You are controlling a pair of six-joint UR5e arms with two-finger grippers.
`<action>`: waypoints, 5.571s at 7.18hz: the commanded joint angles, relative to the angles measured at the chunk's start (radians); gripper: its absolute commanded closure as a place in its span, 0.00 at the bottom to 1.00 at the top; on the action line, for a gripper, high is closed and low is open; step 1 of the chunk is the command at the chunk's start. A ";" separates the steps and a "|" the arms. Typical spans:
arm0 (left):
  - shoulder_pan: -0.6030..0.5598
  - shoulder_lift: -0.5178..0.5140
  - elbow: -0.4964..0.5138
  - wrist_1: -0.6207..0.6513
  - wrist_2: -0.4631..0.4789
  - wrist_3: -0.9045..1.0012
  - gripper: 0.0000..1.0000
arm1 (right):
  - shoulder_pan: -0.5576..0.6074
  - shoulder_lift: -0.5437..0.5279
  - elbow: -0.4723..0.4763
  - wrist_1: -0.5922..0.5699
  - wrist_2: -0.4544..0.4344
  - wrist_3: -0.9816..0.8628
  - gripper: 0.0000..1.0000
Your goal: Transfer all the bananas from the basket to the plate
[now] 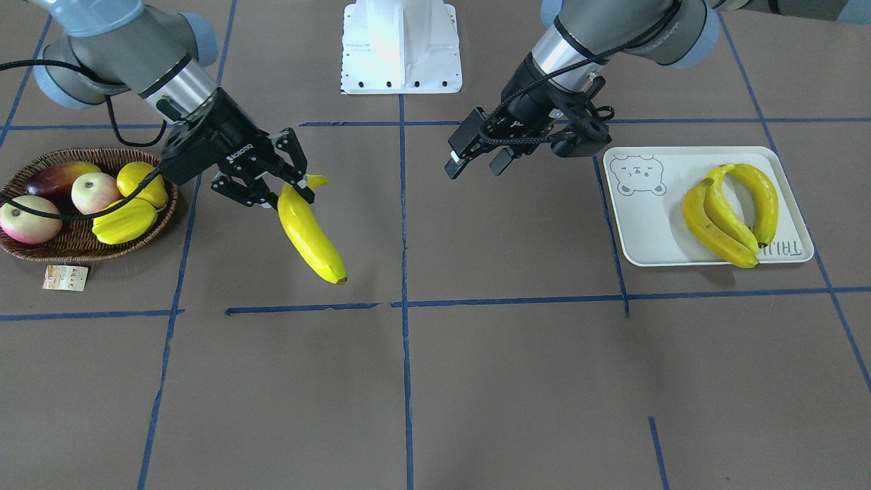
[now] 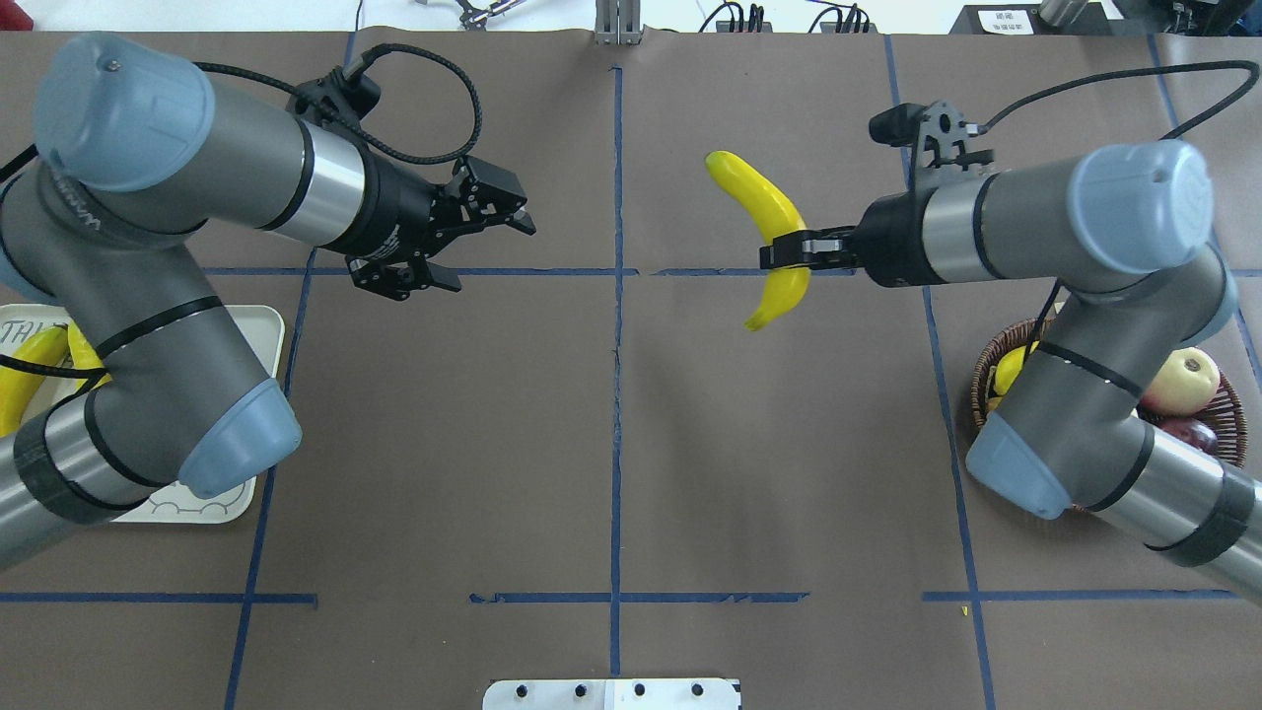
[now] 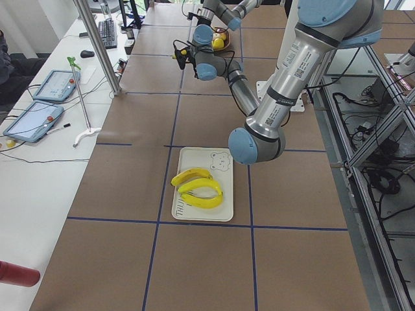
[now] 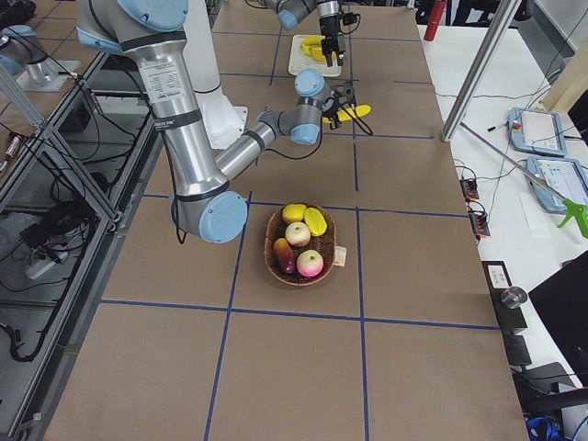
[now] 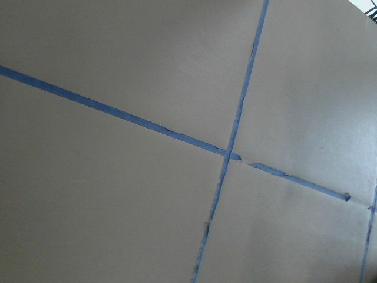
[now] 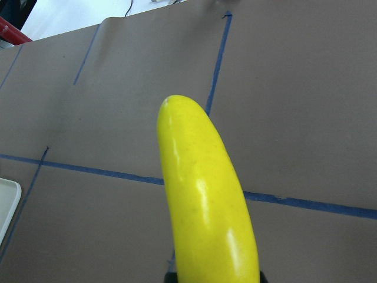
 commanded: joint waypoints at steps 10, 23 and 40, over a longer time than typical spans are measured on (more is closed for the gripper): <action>0.053 -0.145 0.232 -0.106 0.056 -0.189 0.19 | -0.190 0.106 0.016 -0.025 -0.237 0.108 0.91; 0.047 -0.109 0.219 -0.155 0.053 -0.160 1.00 | -0.204 0.122 0.013 -0.047 -0.236 0.180 0.01; -0.137 0.402 -0.080 0.460 -0.022 0.344 1.00 | 0.501 -0.305 0.258 -0.898 0.341 -0.919 0.00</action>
